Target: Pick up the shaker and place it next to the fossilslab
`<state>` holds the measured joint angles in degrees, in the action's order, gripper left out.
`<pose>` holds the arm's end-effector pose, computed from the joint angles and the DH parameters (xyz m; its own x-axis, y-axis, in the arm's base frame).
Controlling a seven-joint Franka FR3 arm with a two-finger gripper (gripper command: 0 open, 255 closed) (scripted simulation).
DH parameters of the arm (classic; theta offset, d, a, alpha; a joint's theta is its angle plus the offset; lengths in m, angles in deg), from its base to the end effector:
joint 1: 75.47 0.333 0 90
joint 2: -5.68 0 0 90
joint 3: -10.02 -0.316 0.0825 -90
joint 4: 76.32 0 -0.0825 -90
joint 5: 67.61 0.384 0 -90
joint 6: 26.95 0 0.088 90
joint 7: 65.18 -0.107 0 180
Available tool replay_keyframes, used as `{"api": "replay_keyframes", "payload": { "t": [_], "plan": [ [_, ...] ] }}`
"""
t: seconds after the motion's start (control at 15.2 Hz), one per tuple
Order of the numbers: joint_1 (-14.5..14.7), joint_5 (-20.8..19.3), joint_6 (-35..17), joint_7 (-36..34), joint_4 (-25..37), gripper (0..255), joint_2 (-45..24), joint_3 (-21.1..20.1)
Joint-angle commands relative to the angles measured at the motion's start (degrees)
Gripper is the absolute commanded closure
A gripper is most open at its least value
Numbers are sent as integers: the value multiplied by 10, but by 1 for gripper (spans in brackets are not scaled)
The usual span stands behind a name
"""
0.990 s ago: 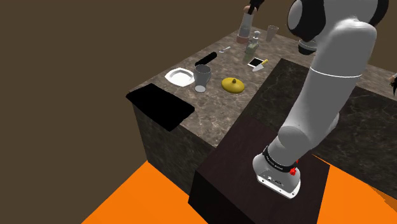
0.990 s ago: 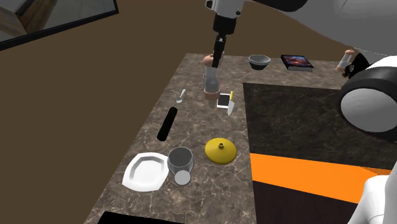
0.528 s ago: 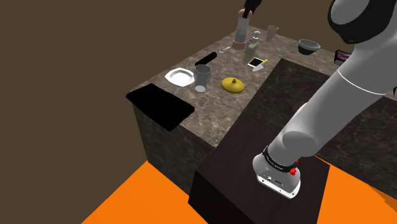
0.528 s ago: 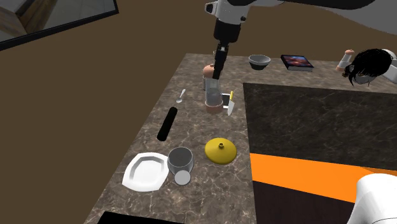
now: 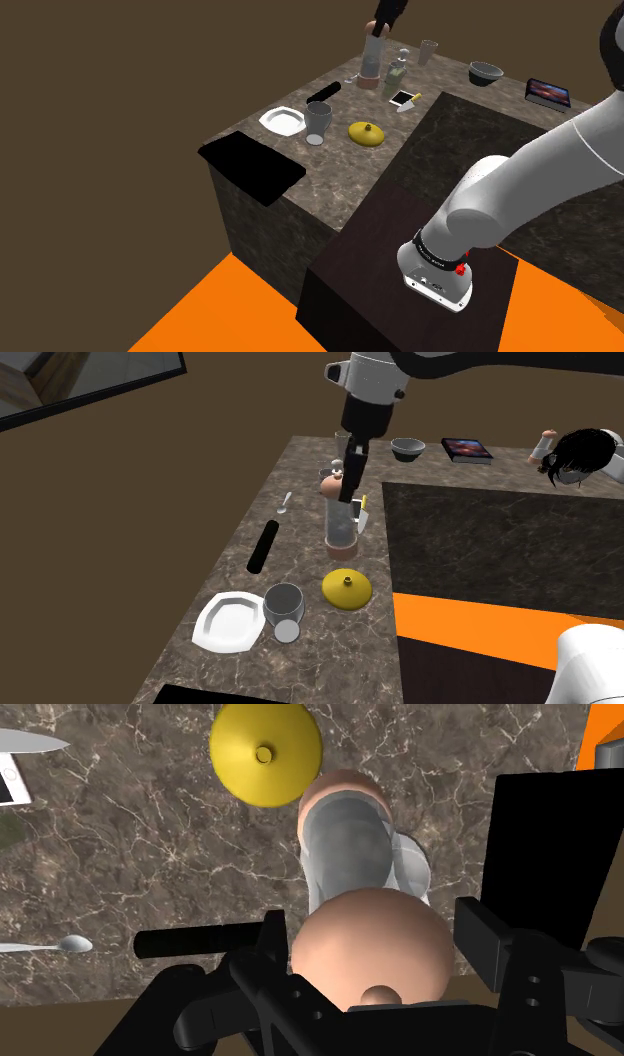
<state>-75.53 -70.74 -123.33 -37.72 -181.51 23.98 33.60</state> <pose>0.4170 -0.2234 0.6563 0.9846 0.0778 0.1567 0.0786 -0.9969 0.0011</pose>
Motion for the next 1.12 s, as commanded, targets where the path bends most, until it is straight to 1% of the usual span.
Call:
{"api": "replay_keyframes", "payload": {
  "t": [0.0,0.4,0.92,1.06],
  "plan": [
    [4,-9,-1,-33,-33,255,33,-25],
    [17,-13,4,-120,-102,255,106,-97],
    [40,10,16,-230,-158,255,170,-190],
    [39,10,1,-230,-178,255,175,-190]
  ]
}}
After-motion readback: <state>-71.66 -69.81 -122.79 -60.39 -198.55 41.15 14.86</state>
